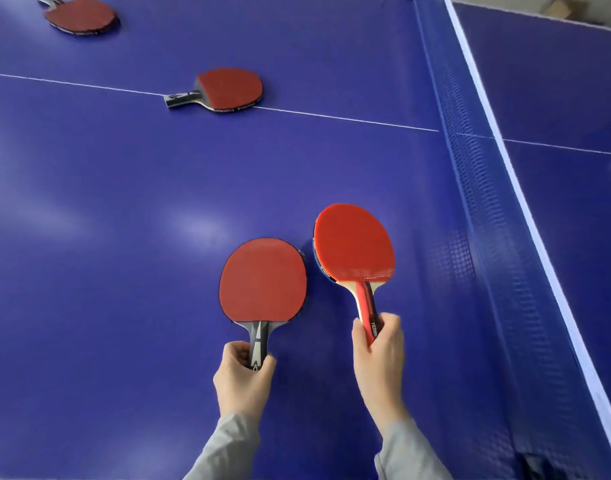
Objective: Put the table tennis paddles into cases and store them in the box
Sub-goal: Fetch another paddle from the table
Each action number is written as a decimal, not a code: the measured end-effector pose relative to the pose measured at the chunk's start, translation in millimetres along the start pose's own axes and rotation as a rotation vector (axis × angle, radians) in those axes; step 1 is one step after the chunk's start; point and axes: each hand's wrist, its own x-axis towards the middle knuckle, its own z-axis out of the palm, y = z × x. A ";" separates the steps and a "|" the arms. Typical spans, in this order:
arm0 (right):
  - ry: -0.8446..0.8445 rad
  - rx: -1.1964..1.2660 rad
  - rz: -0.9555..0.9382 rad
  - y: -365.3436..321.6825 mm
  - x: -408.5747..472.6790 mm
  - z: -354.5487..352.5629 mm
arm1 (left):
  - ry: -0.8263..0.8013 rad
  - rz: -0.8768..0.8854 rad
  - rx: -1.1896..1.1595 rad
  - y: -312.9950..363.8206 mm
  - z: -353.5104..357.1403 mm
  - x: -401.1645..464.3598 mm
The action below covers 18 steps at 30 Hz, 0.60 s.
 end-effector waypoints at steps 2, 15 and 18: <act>0.027 -0.001 0.013 0.1 -27.1 -2.9 | -0.080 0.031 0.022 -4.2 1.4 -2.1; 0.067 0.007 0.020 -30.7 -96.3 28.3 | -0.726 0.179 -0.063 -33.5 -37.1 14.7; 0.043 0.009 0.018 -42.2 -96.2 43.4 | -0.844 0.177 -0.079 -35.1 -45.0 22.2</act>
